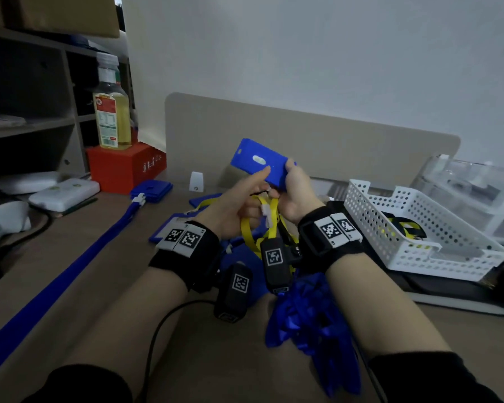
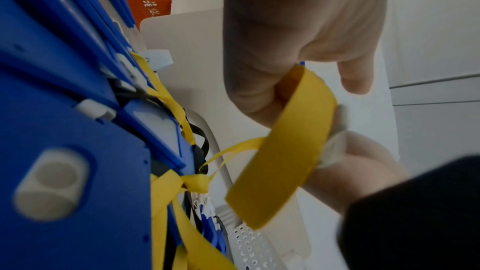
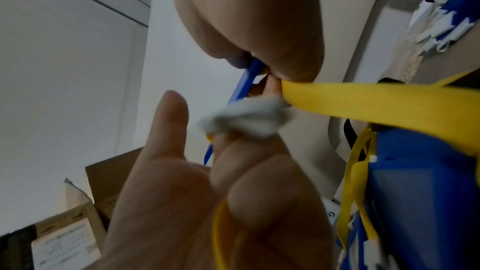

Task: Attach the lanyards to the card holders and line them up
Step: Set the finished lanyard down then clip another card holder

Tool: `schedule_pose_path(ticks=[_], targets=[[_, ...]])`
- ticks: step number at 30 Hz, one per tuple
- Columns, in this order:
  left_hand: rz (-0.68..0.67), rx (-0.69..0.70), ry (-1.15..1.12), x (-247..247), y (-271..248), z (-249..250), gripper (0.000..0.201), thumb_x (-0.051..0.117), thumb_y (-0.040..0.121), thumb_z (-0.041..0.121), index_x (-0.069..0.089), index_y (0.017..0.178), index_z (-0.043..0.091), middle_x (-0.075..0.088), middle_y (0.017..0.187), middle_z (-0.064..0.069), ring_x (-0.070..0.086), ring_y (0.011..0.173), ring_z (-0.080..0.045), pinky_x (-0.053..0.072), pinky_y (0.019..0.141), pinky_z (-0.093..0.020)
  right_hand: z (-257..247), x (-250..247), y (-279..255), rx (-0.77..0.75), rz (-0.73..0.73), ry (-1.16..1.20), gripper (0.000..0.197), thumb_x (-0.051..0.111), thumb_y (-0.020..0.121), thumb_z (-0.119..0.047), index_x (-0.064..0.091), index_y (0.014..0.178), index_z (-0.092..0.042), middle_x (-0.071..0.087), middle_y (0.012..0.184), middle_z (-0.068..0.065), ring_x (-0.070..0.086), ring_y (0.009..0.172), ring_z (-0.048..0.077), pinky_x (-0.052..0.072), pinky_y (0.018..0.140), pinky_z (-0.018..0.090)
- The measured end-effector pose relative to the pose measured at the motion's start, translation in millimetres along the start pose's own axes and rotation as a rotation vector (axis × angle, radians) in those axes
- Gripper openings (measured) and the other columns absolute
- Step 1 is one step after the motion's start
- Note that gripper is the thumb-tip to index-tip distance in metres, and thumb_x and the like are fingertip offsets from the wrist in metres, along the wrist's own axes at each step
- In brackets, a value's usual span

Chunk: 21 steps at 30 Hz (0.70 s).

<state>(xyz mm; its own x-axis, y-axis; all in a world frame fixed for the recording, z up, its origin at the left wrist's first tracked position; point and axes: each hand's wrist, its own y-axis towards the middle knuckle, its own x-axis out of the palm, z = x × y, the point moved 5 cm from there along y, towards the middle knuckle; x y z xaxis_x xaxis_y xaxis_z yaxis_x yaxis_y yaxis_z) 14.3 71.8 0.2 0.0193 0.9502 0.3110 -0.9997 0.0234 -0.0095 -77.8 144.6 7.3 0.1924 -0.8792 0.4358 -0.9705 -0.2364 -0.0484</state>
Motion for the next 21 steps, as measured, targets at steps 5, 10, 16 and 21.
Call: schedule_pose_path(ticks=[5, 10, 16, 21], targets=[[0.172, 0.102, -0.177, -9, 11, 1, 0.044, 0.044, 0.098, 0.047, 0.064, 0.077, 0.014, 0.064, 0.066, -0.007, 0.057, 0.050, -0.014, 0.047, 0.052, -0.024, 1, -3, -21, 0.036, -0.131, -0.287, 0.031, 0.039, 0.102, -0.039, 0.050, 0.110, -0.012, 0.049, 0.071, 0.003, 0.041, 0.044, 0.010, 0.026, 0.032, 0.017], [0.361, 0.154, -0.356, -26, 14, 6, 0.045, 0.034, 0.102, 0.045, 0.054, 0.076, 0.014, 0.059, 0.052, -0.002, 0.058, 0.044, -0.012, 0.048, 0.050, -0.020, 7, -8, -29, 0.093, -0.321, -0.659, 0.056, 0.034, 0.090, -0.069, 0.058, 0.104, -0.020, 0.059, 0.086, -0.005, 0.045, 0.064, 0.008, 0.025, 0.044, 0.020], [0.434, 0.211, -0.442, -41, 18, 10, 0.050, 0.035, 0.102, 0.044, 0.030, 0.058, 0.019, 0.027, 0.036, 0.007, 0.027, 0.030, -0.006, 0.025, 0.034, -0.017, 26, -5, -52, 0.156, -0.743, -0.931, 0.030, 0.045, 0.100, -0.035, 0.060, 0.105, -0.010, 0.065, 0.095, 0.015, 0.053, 0.054, 0.001, 0.033, 0.044, 0.018], [0.466, 0.202, -0.387, -45, 28, 2, 0.044, 0.040, 0.100, 0.046, 0.040, 0.065, 0.020, 0.036, 0.041, 0.006, 0.036, 0.041, -0.009, 0.032, 0.044, -0.022, 13, -7, -56, 0.132, -0.720, -0.686, 0.021, 0.045, 0.097, 0.000, 0.061, 0.091, -0.012, 0.068, 0.070, 0.001, 0.063, 0.054, 0.004, 0.042, 0.040, 0.014]])
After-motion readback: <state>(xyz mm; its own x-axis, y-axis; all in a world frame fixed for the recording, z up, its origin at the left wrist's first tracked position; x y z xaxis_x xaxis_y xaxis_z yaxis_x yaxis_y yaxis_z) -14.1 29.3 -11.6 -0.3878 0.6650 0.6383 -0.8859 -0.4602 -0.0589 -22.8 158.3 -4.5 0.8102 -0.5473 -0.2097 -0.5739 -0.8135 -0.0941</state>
